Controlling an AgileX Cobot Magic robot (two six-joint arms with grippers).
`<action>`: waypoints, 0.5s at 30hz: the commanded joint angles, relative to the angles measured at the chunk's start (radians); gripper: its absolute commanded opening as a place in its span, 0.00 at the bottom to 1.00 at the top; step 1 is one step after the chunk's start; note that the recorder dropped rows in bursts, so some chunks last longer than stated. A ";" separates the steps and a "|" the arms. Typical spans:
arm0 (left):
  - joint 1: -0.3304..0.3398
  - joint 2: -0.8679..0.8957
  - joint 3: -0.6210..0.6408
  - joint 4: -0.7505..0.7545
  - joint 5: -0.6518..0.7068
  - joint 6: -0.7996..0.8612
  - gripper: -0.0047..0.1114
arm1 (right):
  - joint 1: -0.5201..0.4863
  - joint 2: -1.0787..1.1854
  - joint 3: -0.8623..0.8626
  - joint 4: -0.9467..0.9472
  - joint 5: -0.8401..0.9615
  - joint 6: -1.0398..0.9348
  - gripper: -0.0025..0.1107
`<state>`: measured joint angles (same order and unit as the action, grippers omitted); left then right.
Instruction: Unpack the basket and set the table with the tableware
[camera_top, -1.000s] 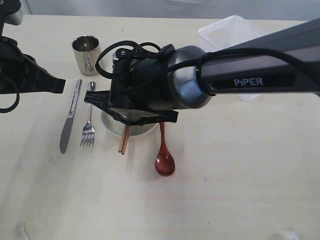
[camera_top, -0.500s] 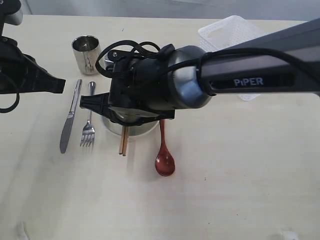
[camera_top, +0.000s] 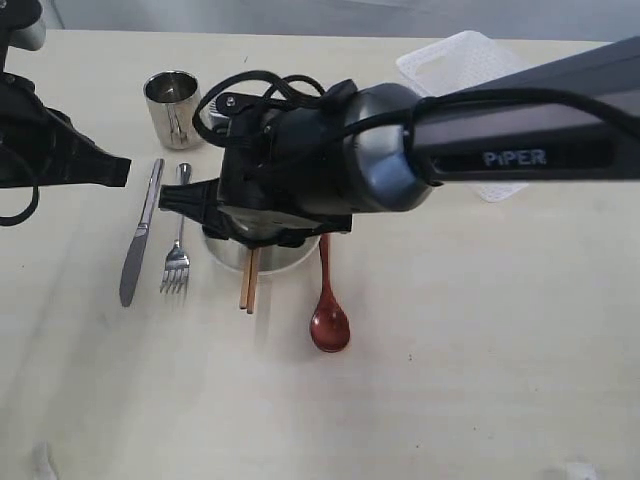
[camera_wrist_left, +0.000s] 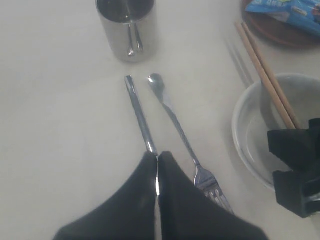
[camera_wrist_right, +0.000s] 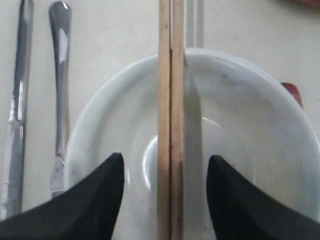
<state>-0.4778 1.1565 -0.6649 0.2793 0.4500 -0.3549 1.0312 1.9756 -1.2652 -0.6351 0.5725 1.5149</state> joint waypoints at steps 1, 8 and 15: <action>0.003 -0.005 0.005 0.004 -0.005 0.000 0.04 | 0.009 -0.098 -0.004 0.008 0.023 -0.131 0.46; 0.003 -0.005 0.005 0.004 -0.005 0.000 0.04 | 0.015 -0.300 0.011 0.002 0.303 -0.398 0.46; 0.003 -0.005 0.005 0.004 -0.005 0.000 0.04 | -0.133 -0.398 0.170 0.248 0.301 -0.627 0.46</action>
<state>-0.4778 1.1565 -0.6649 0.2793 0.4500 -0.3549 0.9556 1.5949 -1.1645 -0.4980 0.9072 0.9780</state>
